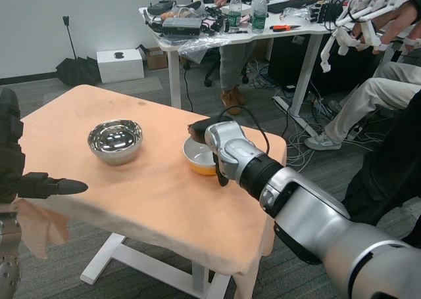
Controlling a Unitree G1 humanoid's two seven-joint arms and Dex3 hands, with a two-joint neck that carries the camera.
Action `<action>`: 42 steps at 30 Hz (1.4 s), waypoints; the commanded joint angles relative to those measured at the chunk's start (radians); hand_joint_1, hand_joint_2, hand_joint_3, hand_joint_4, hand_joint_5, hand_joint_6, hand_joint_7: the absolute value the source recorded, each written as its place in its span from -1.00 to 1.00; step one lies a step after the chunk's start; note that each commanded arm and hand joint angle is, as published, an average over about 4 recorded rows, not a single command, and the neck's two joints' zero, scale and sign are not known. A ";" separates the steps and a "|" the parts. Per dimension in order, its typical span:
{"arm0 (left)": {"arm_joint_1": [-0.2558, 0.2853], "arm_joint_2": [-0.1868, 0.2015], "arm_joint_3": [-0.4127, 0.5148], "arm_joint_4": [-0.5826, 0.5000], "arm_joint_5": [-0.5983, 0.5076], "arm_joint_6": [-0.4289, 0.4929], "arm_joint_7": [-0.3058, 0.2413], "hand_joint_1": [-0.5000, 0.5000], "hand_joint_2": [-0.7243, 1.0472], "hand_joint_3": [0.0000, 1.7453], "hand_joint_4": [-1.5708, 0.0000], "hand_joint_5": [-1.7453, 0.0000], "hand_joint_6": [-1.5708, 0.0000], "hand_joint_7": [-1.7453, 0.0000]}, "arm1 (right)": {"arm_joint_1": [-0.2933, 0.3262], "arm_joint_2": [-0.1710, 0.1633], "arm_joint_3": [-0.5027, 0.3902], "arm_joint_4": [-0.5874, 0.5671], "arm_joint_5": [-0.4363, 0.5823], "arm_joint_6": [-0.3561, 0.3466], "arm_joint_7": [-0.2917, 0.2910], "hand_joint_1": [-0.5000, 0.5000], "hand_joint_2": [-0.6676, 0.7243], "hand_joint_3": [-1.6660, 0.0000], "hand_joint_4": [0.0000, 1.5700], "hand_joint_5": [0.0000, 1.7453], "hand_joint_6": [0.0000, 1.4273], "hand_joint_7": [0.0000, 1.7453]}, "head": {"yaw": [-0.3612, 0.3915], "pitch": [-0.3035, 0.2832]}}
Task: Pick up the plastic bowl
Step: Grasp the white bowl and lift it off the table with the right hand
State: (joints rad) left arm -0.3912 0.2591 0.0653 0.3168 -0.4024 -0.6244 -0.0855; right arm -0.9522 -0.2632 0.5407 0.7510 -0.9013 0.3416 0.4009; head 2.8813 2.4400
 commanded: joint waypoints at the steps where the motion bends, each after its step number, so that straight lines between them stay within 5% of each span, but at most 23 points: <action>1: -0.002 0.005 -0.001 0.013 -0.001 -0.008 0.000 -1.00 -0.30 -0.93 1.00 1.00 1.00 1.00 | -0.034 0.003 0.024 0.020 0.011 -0.013 -0.005 -0.75 -0.41 0.71 -1.00 -0.42 -1.00 -0.84 | 0.001 0.000; 13: -0.001 0.005 -0.002 0.013 -0.001 -0.008 0.000 -1.00 -0.30 -1.00 1.00 1.00 1.00 1.00 | -0.058 0.004 0.131 0.053 0.058 -0.039 -0.012 -0.77 -0.55 0.50 -1.00 0.22 -1.00 -0.46 | 0.003 -0.001; 15: -0.001 0.005 -0.002 0.013 -0.001 -0.008 0.000 -1.00 -0.30 -1.00 1.00 1.00 1.00 1.00 | -0.060 0.005 0.140 0.058 0.064 -0.043 -0.014 -0.81 -0.55 0.40 -1.00 0.36 -1.00 -0.26 | 0.004 -0.002; 18: -0.001 0.005 -0.002 0.013 -0.001 -0.008 0.000 -1.00 -0.30 -0.98 1.00 1.00 1.00 1.00 | -0.060 0.006 0.145 0.060 0.066 -0.049 -0.017 -0.83 -0.57 0.14 -0.99 0.64 -1.00 0.32 | 0.005 -0.002; 19: -0.001 0.005 -0.002 0.013 -0.001 -0.008 0.000 -1.00 -0.30 -0.95 1.00 1.00 1.00 1.00 | -0.060 0.006 0.145 0.060 0.066 -0.049 -0.019 -0.85 -0.59 -0.02 -0.96 0.75 -0.98 0.58 | 0.006 -0.002; 22: -0.001 0.005 -0.001 0.013 -0.002 -0.010 0.000 -1.00 -0.30 -0.95 1.00 1.00 1.00 1.00 | -0.060 0.006 0.144 0.058 0.067 -0.051 -0.030 -0.98 -0.66 -0.45 -0.81 0.97 -0.75 0.94 | 0.006 -0.001; 26: 0.002 0.005 -0.001 0.013 -0.003 -0.011 0.000 -1.00 -0.30 -0.95 1.00 1.00 1.00 1.00 | -0.058 0.006 0.140 0.047 0.066 -0.050 -0.045 -1.00 -0.73 -0.74 -0.50 1.00 -0.28 1.00 | 0.008 -0.001; 31: 0.005 0.005 0.001 0.012 -0.004 -0.011 0.000 -1.00 -0.30 -1.00 1.00 1.00 1.00 1.00 | -0.042 -0.001 0.112 0.012 0.065 -0.047 -0.060 -1.00 -0.82 -0.90 0.16 0.89 0.36 0.92 | 0.008 -0.001; 42: 0.006 0.005 0.001 0.011 -0.004 -0.011 0.000 -1.00 -0.30 -1.00 1.00 1.00 1.00 1.00 | 0.023 -0.036 0.023 -0.135 0.062 -0.042 -0.065 -1.00 -0.82 -0.90 0.49 0.89 0.52 0.92 | 0.010 -0.003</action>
State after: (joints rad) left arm -0.3907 0.2589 0.0638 0.3186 -0.4036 -0.6263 -0.0854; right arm -0.9539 -0.2792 0.5893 0.6580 -0.8390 0.2964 0.3447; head 2.8910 2.4367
